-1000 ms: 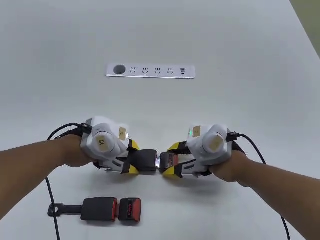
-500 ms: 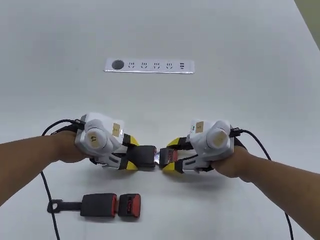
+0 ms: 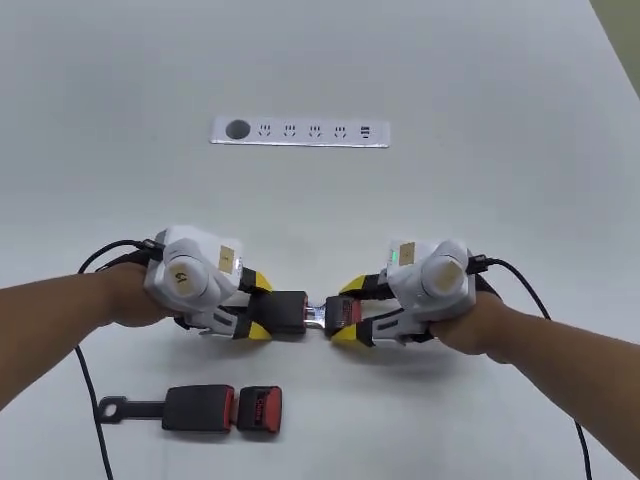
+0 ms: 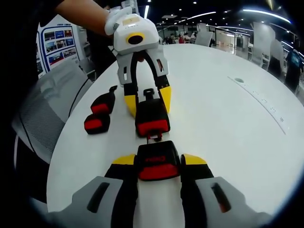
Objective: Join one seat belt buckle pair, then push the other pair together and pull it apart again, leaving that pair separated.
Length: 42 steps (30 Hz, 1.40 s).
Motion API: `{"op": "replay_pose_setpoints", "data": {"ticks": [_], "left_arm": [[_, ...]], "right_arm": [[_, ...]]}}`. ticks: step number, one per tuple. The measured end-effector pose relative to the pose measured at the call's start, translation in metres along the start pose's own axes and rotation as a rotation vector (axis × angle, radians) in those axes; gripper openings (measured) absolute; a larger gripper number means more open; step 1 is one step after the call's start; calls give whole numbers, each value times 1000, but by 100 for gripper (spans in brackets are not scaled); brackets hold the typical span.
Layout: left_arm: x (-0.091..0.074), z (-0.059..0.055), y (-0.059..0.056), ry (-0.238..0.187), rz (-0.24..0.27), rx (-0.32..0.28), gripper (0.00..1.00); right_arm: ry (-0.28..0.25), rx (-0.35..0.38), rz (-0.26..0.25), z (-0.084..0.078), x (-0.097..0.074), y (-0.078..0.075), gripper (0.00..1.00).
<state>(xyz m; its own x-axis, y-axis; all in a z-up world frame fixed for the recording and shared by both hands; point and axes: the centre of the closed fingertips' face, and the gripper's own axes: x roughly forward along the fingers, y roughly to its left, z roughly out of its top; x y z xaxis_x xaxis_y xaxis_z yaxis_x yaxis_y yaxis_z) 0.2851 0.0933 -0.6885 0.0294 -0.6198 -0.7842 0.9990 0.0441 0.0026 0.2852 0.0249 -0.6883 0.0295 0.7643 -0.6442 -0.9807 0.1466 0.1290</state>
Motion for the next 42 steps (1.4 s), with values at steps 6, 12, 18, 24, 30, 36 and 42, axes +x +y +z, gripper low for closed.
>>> {"op": "replay_pose_setpoints", "data": {"ticks": [6,12,18,24,30,36,42], "left_arm": [[1,1,0,6,0,-3,33],[1,1,0,4,2,-10,33],[1,0,0,4,1,-10,33],[1,-1,0,7,2,-13,33],[1,-2,0,6,2,-14,33],[1,-2,-1,8,2,-15,33],[1,-3,-1,13,2,-14,33]], "right_arm": [[-11,15,-7,-2,-3,1,32],[-19,24,-12,-7,-10,1,33],[-11,20,-13,-17,-19,1,33],[-5,19,-14,-24,-27,3,33],[2,26,-27,-36,-39,2,33],[6,35,-40,-45,-49,2,33],[19,37,-47,-54,-59,-2,33]]}}
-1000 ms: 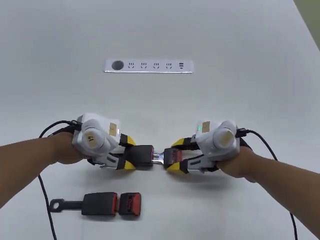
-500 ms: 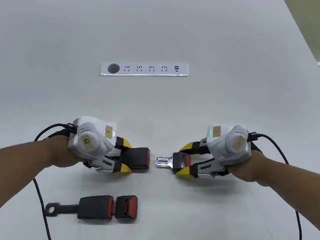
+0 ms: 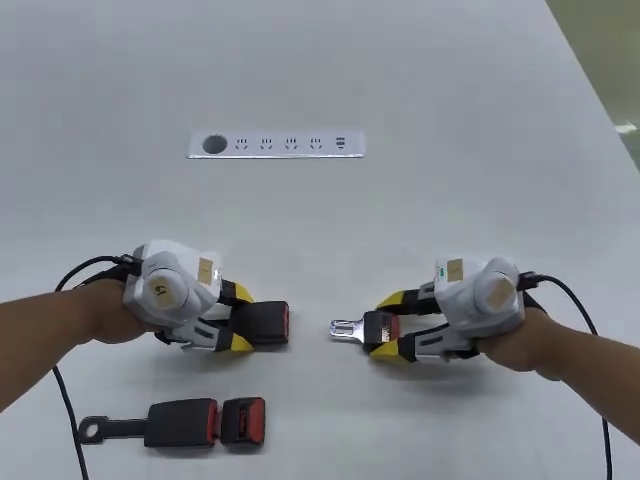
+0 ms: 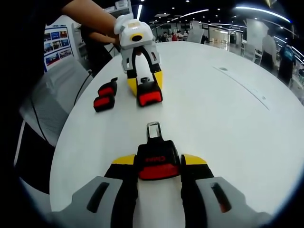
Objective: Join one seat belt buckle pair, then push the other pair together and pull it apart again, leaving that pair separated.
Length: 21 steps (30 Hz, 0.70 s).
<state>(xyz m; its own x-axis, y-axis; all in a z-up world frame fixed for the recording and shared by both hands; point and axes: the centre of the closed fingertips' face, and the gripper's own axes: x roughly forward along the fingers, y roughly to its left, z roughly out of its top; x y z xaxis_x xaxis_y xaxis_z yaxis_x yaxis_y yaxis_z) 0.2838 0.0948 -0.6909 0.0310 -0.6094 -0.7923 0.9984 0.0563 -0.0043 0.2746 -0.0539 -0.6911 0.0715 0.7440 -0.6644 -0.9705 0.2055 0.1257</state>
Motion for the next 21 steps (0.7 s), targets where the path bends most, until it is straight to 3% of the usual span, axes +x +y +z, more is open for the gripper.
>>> {"op": "replay_pose_setpoints", "data": {"ticks": [9,21], "left_arm": [[-1,1,-1,5,0,-3,33],[-1,1,0,3,1,-7,33]], "right_arm": [[16,2,-11,-13,-12,-5,33],[37,-14,0,-17,-22,-5,33]]}}
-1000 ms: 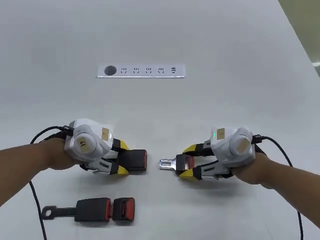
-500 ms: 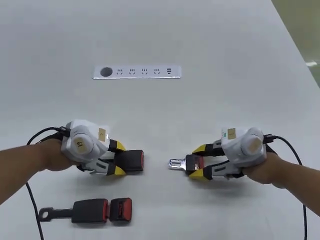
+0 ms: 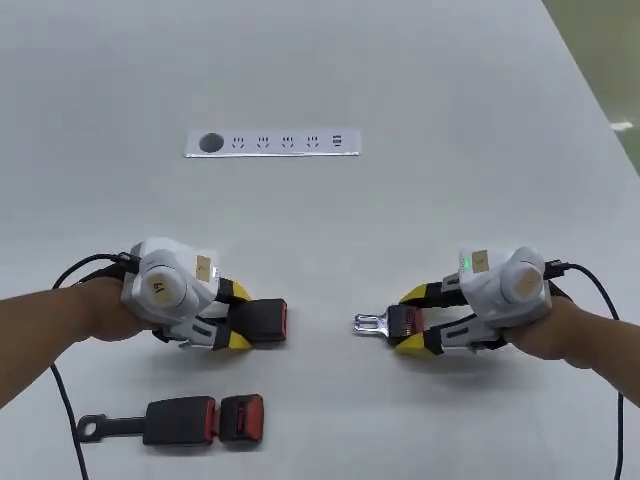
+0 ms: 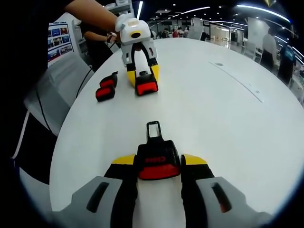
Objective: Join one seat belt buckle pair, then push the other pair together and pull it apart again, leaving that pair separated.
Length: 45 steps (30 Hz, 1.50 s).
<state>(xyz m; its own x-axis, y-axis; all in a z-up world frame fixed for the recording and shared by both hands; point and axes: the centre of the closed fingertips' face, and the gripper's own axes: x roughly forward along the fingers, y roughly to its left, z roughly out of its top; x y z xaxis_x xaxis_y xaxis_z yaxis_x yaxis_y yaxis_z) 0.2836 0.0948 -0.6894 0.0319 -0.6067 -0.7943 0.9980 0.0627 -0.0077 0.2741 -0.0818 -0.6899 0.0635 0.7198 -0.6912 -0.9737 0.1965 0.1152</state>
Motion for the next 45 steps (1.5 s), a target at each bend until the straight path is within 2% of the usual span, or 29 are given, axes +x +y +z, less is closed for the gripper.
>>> {"op": "replay_pose_setpoints", "data": {"ticks": [13,17,19,20,22,23,25,27,30,32,34,37,39,41,45], "left_arm": [[0,1,-1,-11,10,-19,34],[0,1,0,-4,6,-17,34],[1,1,-1,14,-1,-5,34],[1,2,0,22,-1,-7,34],[1,1,0,29,0,-9,34],[1,0,1,34,7,-19,35],[1,0,2,32,21,-71,45],[-1,7,-2,3,3,-100,53],[-7,13,-2,-17,20,-143,55],[-10,16,-1,-34,34,-195,58],[-14,18,1,-38,59,-212,62],[-21,24,3,-68,93,-260,67],[-21,18,6,-75,121,-277,69],[-24,14,8,-77,138,-315,73],[-34,18,13,-94,197,-347,80]], "right_arm": [[13,0,8,0,-6,0,34],[20,3,9,2,-7,1,34],[24,8,7,1,-7,0,34],[23,28,-2,1,-7,-2,34],[-3,134,-5,5,-7,-1,37],[-15,130,-10,6,-7,-5,41],[-10,120,-33,7,-8,-7,44],[-25,105,-60,12,-10,-10,48],[-63,121,-85,17,-11,-12,59],[-65,105,-125,17,-13,-13,59],[-75,121,-148,17,-13,-15,62],[-131,167,-221,24,-18,-20,66],[-170,192,-251,27,-19,-22,68],[-158,186,-289,26,-21,-23,72],[-196,217,-385,32,-30,-26,78]]}}
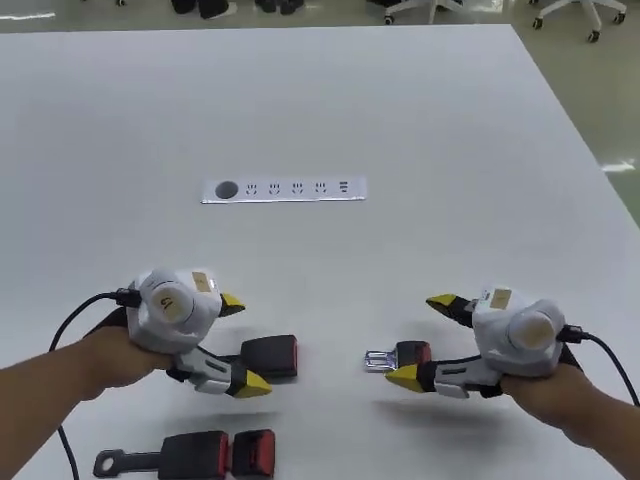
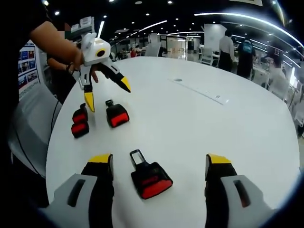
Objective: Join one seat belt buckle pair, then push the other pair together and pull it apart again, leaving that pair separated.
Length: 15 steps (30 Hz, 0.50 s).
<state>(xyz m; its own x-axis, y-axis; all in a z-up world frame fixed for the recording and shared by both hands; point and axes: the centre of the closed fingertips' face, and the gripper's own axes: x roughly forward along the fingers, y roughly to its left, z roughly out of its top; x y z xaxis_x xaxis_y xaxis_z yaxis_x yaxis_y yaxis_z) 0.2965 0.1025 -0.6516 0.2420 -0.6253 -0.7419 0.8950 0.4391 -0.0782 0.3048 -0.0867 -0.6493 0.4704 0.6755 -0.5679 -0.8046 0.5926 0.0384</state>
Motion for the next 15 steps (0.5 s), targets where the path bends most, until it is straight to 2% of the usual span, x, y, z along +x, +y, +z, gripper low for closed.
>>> {"op": "replay_pose_setpoints", "data": {"ticks": [1,3,4,6,8,10,12,15], "left_arm": [[-3,4,1,-10,17,-9,81],[-8,10,2,-38,41,-30,86],[-10,12,4,-48,53,-45,87],[-11,10,6,-70,69,-85,88],[-18,15,8,-91,100,-98,91],[-25,19,6,-111,120,-121,94],[-31,18,6,-122,137,-122,96],[-44,18,0,-148,173,-176,98]], "right_arm": [[-3,6,-16,1,-2,-1,80],[-17,21,-30,8,-6,10,81],[-26,-1,-60,10,-7,5,81],[-39,17,-86,15,-9,5,83],[-59,23,-118,19,-10,2,84],[-88,39,-144,28,-16,5,85],[-97,49,-168,30,-18,5,86],[-119,66,-198,39,-25,9,88]]}}
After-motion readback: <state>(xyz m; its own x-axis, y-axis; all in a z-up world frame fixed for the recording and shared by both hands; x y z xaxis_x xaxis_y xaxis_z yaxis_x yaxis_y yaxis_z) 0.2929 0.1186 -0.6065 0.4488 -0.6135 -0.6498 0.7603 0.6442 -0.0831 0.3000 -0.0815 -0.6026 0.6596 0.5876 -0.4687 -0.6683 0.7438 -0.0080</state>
